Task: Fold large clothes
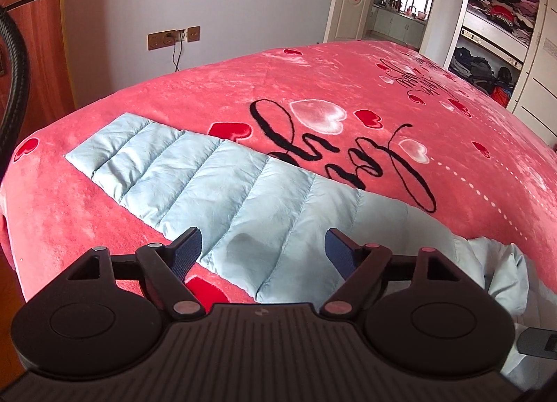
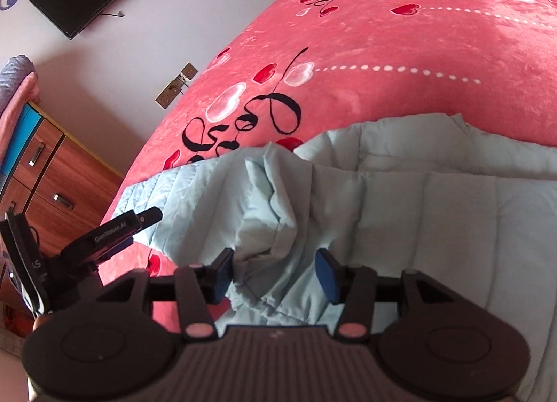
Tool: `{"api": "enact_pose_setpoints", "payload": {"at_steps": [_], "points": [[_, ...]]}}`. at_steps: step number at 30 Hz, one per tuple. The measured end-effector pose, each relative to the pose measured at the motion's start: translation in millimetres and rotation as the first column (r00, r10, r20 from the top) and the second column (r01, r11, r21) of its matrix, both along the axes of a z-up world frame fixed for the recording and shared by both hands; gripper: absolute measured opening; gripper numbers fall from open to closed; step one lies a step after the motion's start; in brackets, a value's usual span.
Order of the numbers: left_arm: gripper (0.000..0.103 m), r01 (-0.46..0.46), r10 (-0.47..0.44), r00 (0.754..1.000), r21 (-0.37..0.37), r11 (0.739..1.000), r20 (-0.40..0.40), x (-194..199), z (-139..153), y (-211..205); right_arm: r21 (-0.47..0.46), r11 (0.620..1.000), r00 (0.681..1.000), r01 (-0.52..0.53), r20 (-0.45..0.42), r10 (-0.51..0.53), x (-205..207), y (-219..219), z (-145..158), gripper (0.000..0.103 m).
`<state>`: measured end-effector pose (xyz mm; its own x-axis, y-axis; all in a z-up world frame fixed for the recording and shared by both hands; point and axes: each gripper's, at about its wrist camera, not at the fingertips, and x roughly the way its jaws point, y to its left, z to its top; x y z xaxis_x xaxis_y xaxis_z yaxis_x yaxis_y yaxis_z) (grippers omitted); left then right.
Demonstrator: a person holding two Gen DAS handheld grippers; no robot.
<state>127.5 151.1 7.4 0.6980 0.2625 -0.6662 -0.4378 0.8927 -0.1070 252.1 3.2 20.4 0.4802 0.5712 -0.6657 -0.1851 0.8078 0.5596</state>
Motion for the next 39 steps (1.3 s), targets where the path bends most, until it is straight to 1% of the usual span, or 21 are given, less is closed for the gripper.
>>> {"api": "enact_pose_setpoints", "payload": {"at_steps": [1, 5, 7, 8, 11, 12, 14, 17, 19, 21, 22, 23, 26, 27, 31, 32, 35, 37, 39], "points": [[0.097, -0.002, 0.002, 1.0, -0.001, 1.0, -0.001, -1, 0, 0, 0.0, 1.0, 1.0, -0.003, 0.009, 0.003, -1, 1, 3, 0.057], [0.102, -0.033, 0.033, 0.999, -0.029, 0.999, 0.001, -3, 0, 9, 0.003, 1.0, 0.999, 0.002, 0.038, -0.002, -10, -4, 12, 0.062], [0.102, -0.075, 0.075, 0.997, -0.059, 0.995, 0.008, -6, 0, 21, -0.008, 1.0, 0.999, 0.019, 0.046, -0.019, -15, -10, 15, 0.068], [0.102, -0.098, 0.099, 0.995, -0.079, 0.992, 0.015, -9, 0, 27, -0.02, 0.999, 0.998, 0.029, 0.052, -0.028, -19, -13, 17, 0.069], [0.102, -0.176, 0.183, 0.982, -0.151, 0.973, 0.037, -18, 0, 54, -0.078, 0.995, 0.995, 0.061, 0.079, -0.055, -32, -25, 22, 0.075], [0.102, -0.211, 0.222, 0.974, -0.174, 0.962, 0.043, -22, 0, 65, -0.108, 0.991, 0.994, 0.075, 0.093, -0.065, -37, -29, 23, 0.078], [0.102, -0.278, 0.295, 0.954, -0.224, 0.934, 0.047, -29, -2, 87, -0.177, 0.978, 0.988, 0.111, 0.121, -0.09, -49, -37, 25, 0.08], [0.102, -0.343, 0.38, 0.924, -0.337, 0.877, 0.048, -38, -9, 118, -0.238, 0.956, 0.979, 0.174, 0.143, -0.142, -68, -55, 22, 0.082], [0.102, -0.38, 0.43, 0.902, -0.401, 0.834, 0.04, -44, -14, 134, -0.247, 0.945, 0.973, 0.213, 0.144, -0.182, -79, -68, 19, 0.084], [0.102, -0.407, 0.467, 0.884, -0.437, 0.802, 0.035, -48, -17, 147, -0.249, 0.935, 0.965, 0.252, 0.138, -0.223, -91, -82, 15, 0.086], [0.102, -0.416, 0.478, 0.878, -0.448, 0.791, 0.029, -49, -19, 151, -0.246, 0.932, 0.962, 0.267, 0.132, -0.24, -95, -87, 13, 0.088], [0.102, -0.429, 0.494, 0.869, -0.466, 0.774, 0.021, -48, -21, 153, -0.239, 0.929, 0.958, 0.283, 0.124, -0.26, -100, -94, 11, 0.088], [0.102, -0.426, 0.521, 0.853, -0.534, 0.73, 0.032, -45, -29, 164, -0.221, 0.917, 0.943, 0.331, 0.095, -0.318, -111, -109, 4, 0.09], [0.102, -0.417, 0.523, 0.851, -0.549, 0.724, 0.043, -44, -30, 166, -0.213, 0.915, 0.939, 0.343, 0.082, -0.333, -114, -114, 1, 0.09], [0.102, -0.411, 0.538, 0.841, -0.578, 0.705, 0.058, -38, -37, 171, -0.179, 0.907, 0.924, 0.382, 0.044, -0.38, -118, -126, -11, 0.09], [0.102, -0.406, 0.538, 0.84, -0.579, 0.708, 0.068, -36, -37, 171, -0.169, 0.905, 0.921, 0.389, 0.04, -0.388, -119, -127, -13, 0.09], [0.101, -0.378, 0.516, 0.851, -0.568, 0.731, 0.098, -25, -38, 167, -0.16, 0.903, 0.917, 0.399, 0.045, -0.397, -119, -127, -16, 0.09], [0.091, -0.355, 0.494, 0.863, -0.564, 0.745, 0.11, -16, -40, 165, -0.165, 0.902, 0.917, 0.398, 0.053, -0.395, -118, -126, -18, 0.091], [0.072, -0.347, 0.47, 0.875, -0.529, 0.774, 0.114, -6, -40, 159, -0.172, 0.903, 0.919, 0.394, 0.056, -0.39, -117, -125, -18, 0.091]]}}
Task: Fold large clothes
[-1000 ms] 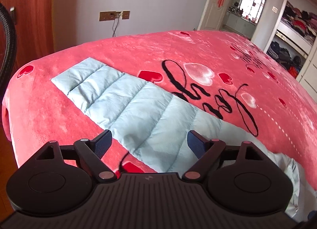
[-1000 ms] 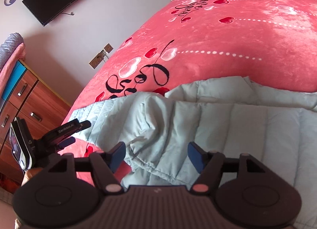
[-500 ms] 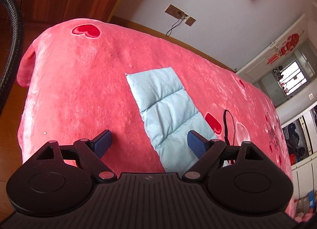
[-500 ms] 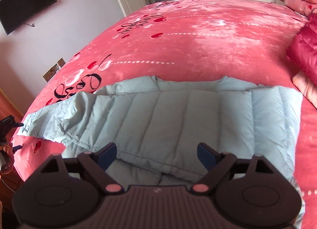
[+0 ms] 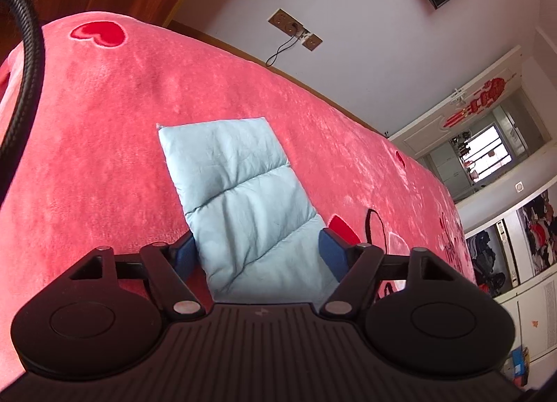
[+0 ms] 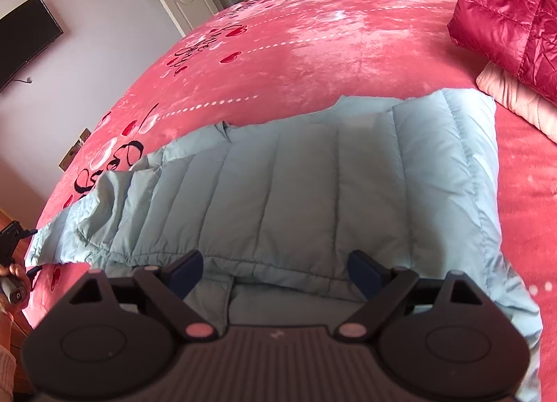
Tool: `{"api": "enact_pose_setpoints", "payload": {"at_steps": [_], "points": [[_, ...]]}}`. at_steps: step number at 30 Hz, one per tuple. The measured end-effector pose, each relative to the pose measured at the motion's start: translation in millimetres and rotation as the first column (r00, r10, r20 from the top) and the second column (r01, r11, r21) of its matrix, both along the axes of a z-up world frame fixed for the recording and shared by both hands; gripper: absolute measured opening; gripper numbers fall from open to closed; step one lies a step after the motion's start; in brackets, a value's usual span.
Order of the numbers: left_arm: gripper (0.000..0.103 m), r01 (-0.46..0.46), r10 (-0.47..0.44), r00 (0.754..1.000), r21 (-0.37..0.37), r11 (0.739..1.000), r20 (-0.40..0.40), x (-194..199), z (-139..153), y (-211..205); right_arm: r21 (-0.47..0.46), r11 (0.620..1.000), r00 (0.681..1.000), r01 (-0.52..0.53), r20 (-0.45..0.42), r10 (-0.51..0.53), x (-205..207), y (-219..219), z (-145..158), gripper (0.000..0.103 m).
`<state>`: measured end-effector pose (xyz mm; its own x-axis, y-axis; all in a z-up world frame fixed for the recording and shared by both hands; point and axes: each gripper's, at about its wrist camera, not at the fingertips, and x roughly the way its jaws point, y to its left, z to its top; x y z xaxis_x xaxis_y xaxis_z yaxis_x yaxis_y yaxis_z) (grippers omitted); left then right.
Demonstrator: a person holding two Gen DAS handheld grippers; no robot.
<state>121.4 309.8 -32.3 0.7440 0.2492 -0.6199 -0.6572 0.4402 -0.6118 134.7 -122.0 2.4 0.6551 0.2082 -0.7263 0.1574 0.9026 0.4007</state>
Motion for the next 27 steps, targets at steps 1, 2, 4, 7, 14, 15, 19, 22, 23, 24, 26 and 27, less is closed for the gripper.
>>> {"api": "enact_pose_setpoints", "payload": {"at_steps": [1, 2, 4, 7, 14, 15, 19, 22, 23, 24, 26, 27], "points": [[0.059, 0.009, -0.008, 1.0, 0.015, 1.0, -0.007, 3, 1, -2, -0.008, 1.0, 1.0, -0.003, 0.003, 0.003, 1, 1, 1, 0.091], [0.045, 0.015, -0.015, 1.0, 0.029, 0.999, -0.011, 7, 1, -5, -0.015, 1.0, 1.0, -0.006, 0.007, 0.006, 1, 1, 2, 0.091], [0.028, 0.029, -0.029, 1.0, 0.035, 0.999, -0.003, 11, 2, -9, -0.022, 1.0, 1.0, -0.015, 0.019, 0.015, 1, 1, 4, 0.091], [0.011, 0.062, -0.063, 0.997, 0.05, 0.997, 0.033, 15, 9, -18, -0.04, 0.999, 0.998, -0.013, 0.057, 0.015, -2, 0, 10, 0.091], [0.007, 0.135, -0.167, 0.975, 0.209, 0.968, 0.145, 9, 56, -49, -0.215, 0.975, 0.991, 0.06, 0.134, -0.031, -10, -14, 12, 0.092], [0.007, 0.145, -0.184, 0.971, 0.23, 0.962, 0.156, 8, 62, -55, -0.238, 0.968, 0.989, 0.077, 0.144, -0.043, -12, -18, 10, 0.092], [0.007, 0.181, -0.243, 0.955, 0.312, 0.933, 0.17, 6, 84, -81, -0.235, 0.962, 0.98, 0.139, 0.171, -0.1, -22, -36, 1, 0.093], [0.007, 0.215, -0.291, 0.939, 0.348, 0.912, 0.183, 1, 97, -101, -0.192, 0.97, 0.978, 0.152, 0.173, -0.119, -26, -50, -8, 0.093], [0.007, 0.227, -0.309, 0.932, 0.359, 0.905, 0.189, -1, 102, -108, -0.174, 0.972, 0.977, 0.155, 0.173, -0.125, -28, -55, -12, 0.093], [0.007, 0.24, -0.328, 0.925, 0.371, 0.897, 0.194, -2, 106, -114, -0.185, 0.969, 0.979, 0.164, 0.153, -0.137, -27, -57, -16, 0.093], [0.007, 0.27, -0.371, 0.907, 0.401, 0.875, 0.2, -4, 115, -130, -0.241, 0.95, 0.978, 0.197, 0.113, -0.174, -26, -63, -25, 0.093], [0.007, 0.288, -0.394, 0.897, 0.413, 0.864, 0.201, -5, 119, -138, -0.234, 0.951, 0.977, 0.204, 0.109, -0.182, -27, -67, -28, 0.093]]}}
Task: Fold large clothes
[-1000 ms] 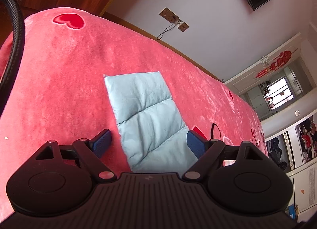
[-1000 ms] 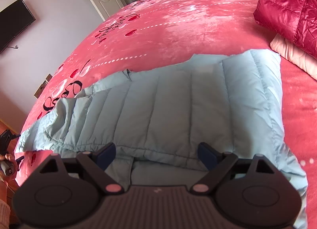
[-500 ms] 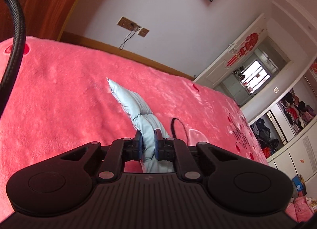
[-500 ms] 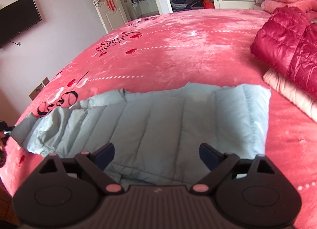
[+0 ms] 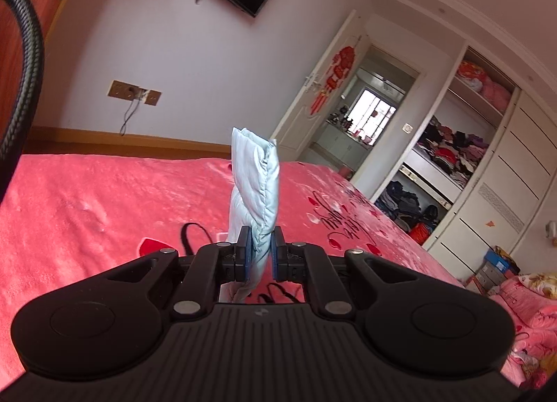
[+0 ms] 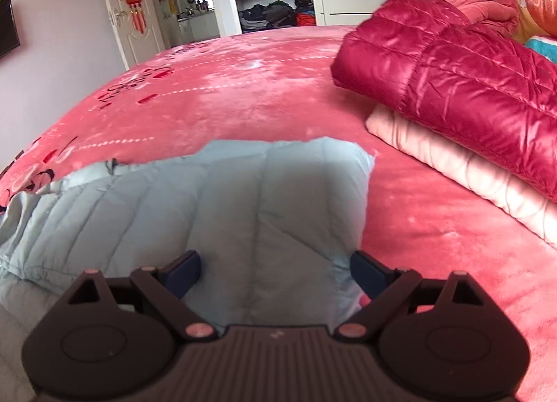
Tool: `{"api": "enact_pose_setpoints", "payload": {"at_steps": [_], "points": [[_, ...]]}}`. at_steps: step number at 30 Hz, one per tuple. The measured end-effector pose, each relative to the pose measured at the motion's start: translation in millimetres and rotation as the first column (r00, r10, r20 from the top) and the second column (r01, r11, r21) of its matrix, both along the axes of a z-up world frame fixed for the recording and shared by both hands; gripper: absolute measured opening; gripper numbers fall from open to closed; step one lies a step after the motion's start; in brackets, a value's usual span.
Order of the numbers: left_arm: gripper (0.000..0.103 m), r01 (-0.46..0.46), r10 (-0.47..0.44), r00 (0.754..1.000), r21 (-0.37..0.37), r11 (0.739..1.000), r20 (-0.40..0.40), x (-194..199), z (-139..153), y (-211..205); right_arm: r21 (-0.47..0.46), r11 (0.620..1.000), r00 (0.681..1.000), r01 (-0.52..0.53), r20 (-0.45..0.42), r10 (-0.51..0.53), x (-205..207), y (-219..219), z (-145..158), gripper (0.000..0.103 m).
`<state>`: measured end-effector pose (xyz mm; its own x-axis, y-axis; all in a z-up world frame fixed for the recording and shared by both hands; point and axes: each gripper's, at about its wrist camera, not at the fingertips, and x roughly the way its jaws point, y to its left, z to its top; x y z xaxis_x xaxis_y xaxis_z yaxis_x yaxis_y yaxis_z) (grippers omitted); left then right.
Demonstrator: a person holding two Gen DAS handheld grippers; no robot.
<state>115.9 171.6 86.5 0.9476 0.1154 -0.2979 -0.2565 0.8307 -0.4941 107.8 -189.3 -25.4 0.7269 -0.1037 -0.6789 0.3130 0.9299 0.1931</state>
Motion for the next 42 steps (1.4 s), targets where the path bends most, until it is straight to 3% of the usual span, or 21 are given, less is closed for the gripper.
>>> {"api": "enact_pose_setpoints", "payload": {"at_steps": [5, 12, 16, 22, 25, 31, 38, 42], "points": [[0.007, 0.128, -0.13, 0.991, 0.07, 0.989, 0.02, -2, 18, -49, 0.163, 0.984, 0.995, 0.077, 0.05, -0.086, -16, -32, -6, 0.093], [0.008, 0.288, -0.294, 0.956, 0.159, 0.944, 0.014, -2, 29, -114, 0.368, 0.917, 0.965, 0.156, 0.143, -0.222, -45, -73, -5, 0.094], [0.008, 0.362, -0.367, 0.93, 0.191, 0.912, -0.009, 5, 24, -145, 0.361, 0.92, 0.962, 0.15, 0.163, -0.22, -49, -81, -1, 0.094], [0.008, 0.458, -0.458, 0.887, 0.227, 0.86, -0.058, 28, 15, -181, 0.288, 0.954, 0.976, 0.078, 0.175, -0.132, -44, -78, 3, 0.094], [0.008, 0.509, -0.505, 0.859, 0.247, 0.825, -0.083, 14, 10, -202, 0.274, 0.959, 0.976, 0.072, 0.179, -0.124, -43, -80, 2, 0.094], [0.008, 0.601, -0.59, 0.798, 0.25, 0.759, -0.123, 2, -4, -242, 0.341, 0.935, 0.972, 0.095, 0.17, -0.161, -47, -96, -1, 0.094], [0.008, 0.717, -0.69, 0.697, 0.229, 0.659, -0.196, -15, -32, -283, 0.379, 0.918, 0.959, 0.12, 0.196, -0.206, -57, -115, 5, 0.096], [0.008, 0.76, -0.72, 0.649, 0.241, 0.603, -0.246, -20, -45, -298, 0.434, 0.889, 0.949, 0.143, 0.196, -0.248, -61, -127, 3, 0.097]]}}
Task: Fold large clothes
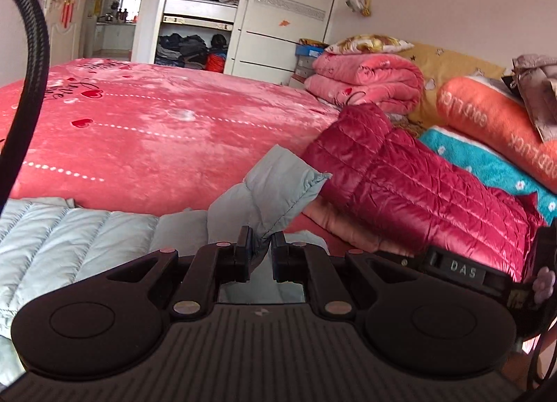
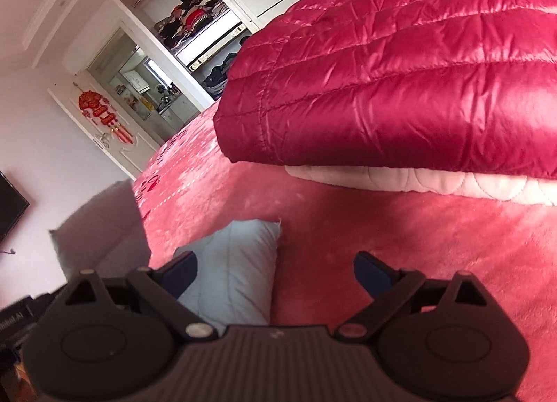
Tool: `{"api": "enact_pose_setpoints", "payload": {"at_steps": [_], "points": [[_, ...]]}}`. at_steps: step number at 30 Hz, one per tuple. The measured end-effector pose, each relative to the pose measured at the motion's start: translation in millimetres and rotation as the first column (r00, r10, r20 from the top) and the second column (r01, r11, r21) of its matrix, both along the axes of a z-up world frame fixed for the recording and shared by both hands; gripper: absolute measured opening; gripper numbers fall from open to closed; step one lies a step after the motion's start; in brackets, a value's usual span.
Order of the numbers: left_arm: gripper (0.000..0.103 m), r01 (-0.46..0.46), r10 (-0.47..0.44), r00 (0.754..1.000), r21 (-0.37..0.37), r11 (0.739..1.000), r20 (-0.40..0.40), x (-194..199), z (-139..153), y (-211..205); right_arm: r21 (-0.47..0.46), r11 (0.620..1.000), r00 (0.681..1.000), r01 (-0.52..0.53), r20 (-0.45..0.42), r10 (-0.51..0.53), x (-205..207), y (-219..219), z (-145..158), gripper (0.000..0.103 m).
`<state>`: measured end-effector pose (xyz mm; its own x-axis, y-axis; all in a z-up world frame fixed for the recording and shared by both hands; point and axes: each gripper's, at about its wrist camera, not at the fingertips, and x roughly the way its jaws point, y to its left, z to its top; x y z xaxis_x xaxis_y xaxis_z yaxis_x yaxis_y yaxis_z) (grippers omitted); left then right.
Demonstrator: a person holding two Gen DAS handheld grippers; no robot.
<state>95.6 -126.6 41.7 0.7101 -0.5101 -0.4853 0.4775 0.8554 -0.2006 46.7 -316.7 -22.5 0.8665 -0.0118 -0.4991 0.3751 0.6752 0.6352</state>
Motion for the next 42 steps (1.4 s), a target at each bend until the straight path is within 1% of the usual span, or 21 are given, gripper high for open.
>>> {"api": "enact_pose_setpoints", "payload": {"at_steps": [4, 10, 15, 19, 22, 23, 27, 29, 30, 35, 37, 40, 42], "points": [[0.009, 0.03, -0.029, 0.999, 0.055, 0.998, -0.017, -2, -16, -6, 0.028, 1.0, 1.0, 0.005, 0.013, -0.005, -2, -6, 1, 0.097], [0.009, 0.033, -0.028, 0.998, 0.104, 0.994, -0.057, 0, -31, -2, 0.053, 0.999, 1.0, 0.0, 0.023, -0.001, -3, -12, 3, 0.097], [0.01, 0.059, -0.049, 0.996, 0.143, 0.988, -0.07, -7, -43, -10, 0.047, 0.999, 0.999, -0.013, 0.032, 0.011, -4, -14, 5, 0.097], [0.012, 0.071, -0.059, 0.995, 0.169, 0.983, -0.074, -11, -47, -9, 0.013, 1.0, 0.999, -0.027, 0.026, 0.027, -2, -10, 8, 0.097], [0.02, 0.08, -0.067, 0.995, 0.172, 0.982, -0.08, -12, -45, -11, -0.038, 0.998, 0.999, -0.042, 0.014, 0.043, 2, -4, 12, 0.097], [0.025, 0.086, -0.073, 0.994, 0.172, 0.981, -0.079, -9, -43, -19, -0.057, 0.997, 0.999, -0.047, 0.009, 0.047, 3, -2, 13, 0.097], [0.035, 0.096, -0.083, 0.993, 0.171, 0.981, -0.082, -13, -39, -11, -0.144, 0.987, 0.998, -0.065, -0.026, 0.062, 9, 7, 16, 0.097], [0.044, 0.09, -0.077, 0.994, 0.161, 0.983, -0.081, -21, -37, 1, -0.174, 0.982, 0.997, -0.072, -0.031, 0.068, 11, 11, 18, 0.097], [0.046, 0.085, -0.074, 0.994, 0.156, 0.984, -0.077, -25, -34, 7, -0.189, 0.979, 0.997, -0.075, -0.034, 0.07, 12, 13, 19, 0.097], [0.055, 0.059, -0.051, 0.997, 0.149, 0.987, -0.061, -40, -18, 36, -0.247, 0.964, 0.995, -0.1, -0.043, 0.092, 18, 25, 21, 0.097], [0.056, 0.043, -0.036, 0.998, 0.148, 0.988, -0.056, -45, -13, 49, -0.274, 0.955, 0.993, -0.114, -0.051, 0.104, 21, 31, 22, 0.097], [0.056, -0.009, 0.016, 0.999, 0.14, 0.99, -0.05, -41, -5, 71, -0.299, 0.945, 0.991, -0.131, -0.062, 0.118, 25, 39, 21, 0.097], [0.056, -0.061, 0.066, 0.997, 0.149, 0.987, -0.034, -34, 1, 85, -0.301, 0.944, 0.99, -0.139, -0.066, 0.124, 29, 42, 19, 0.097]]}}
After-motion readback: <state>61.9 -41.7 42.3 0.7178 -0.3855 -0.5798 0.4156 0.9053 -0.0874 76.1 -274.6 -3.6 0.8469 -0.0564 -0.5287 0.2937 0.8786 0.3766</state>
